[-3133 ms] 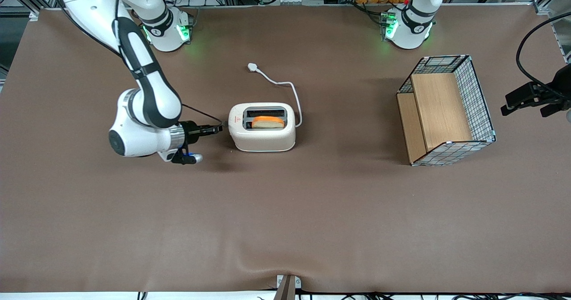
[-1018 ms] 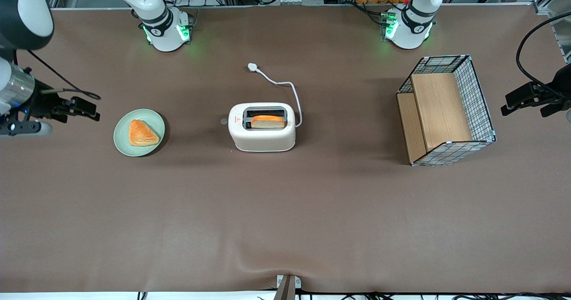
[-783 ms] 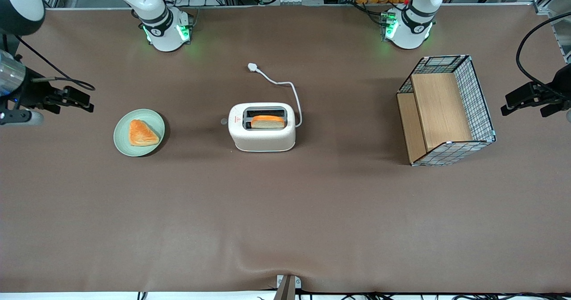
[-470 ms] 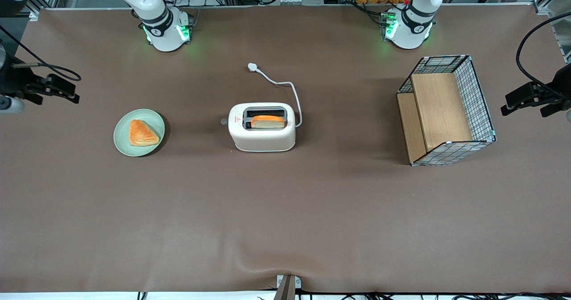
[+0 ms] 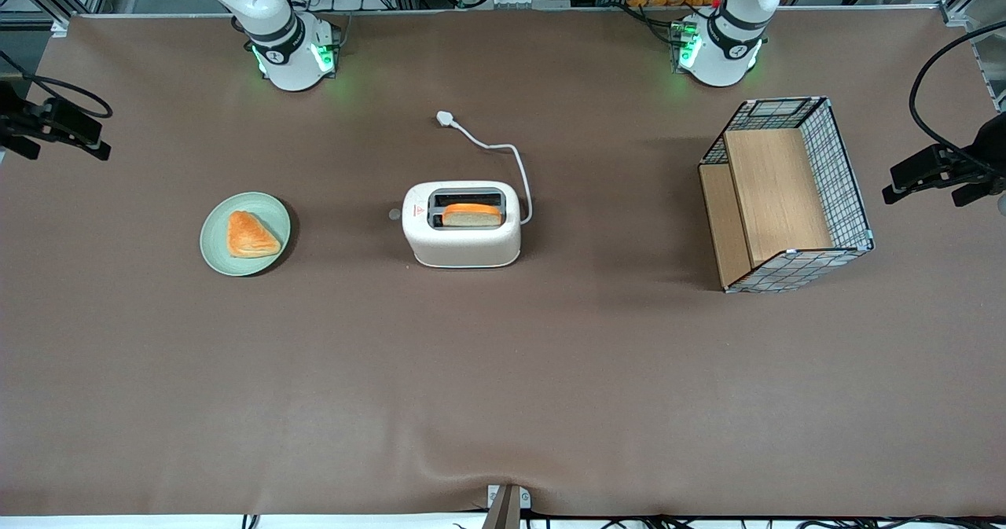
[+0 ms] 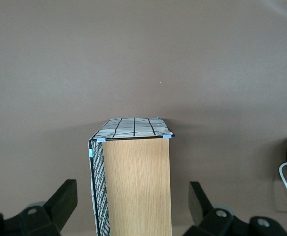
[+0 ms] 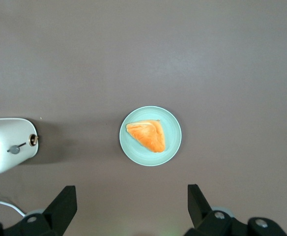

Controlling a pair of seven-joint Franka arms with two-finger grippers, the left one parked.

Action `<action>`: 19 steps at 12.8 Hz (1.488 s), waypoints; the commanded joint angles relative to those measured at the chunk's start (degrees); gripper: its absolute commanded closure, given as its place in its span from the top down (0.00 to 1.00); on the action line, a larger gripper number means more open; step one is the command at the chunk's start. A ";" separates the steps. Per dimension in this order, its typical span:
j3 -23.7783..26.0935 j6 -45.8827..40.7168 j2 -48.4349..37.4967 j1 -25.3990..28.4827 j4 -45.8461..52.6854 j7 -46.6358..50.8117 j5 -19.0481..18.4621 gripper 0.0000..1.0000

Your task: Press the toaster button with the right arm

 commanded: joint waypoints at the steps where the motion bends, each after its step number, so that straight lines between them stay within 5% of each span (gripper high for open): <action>1: 0.87 -1.14 0.29 -0.73 1.17 2.85 0.10 1.00; 19: 0.52 -1.93 0.64 -1.17 0.90 2.15 1.24 1.00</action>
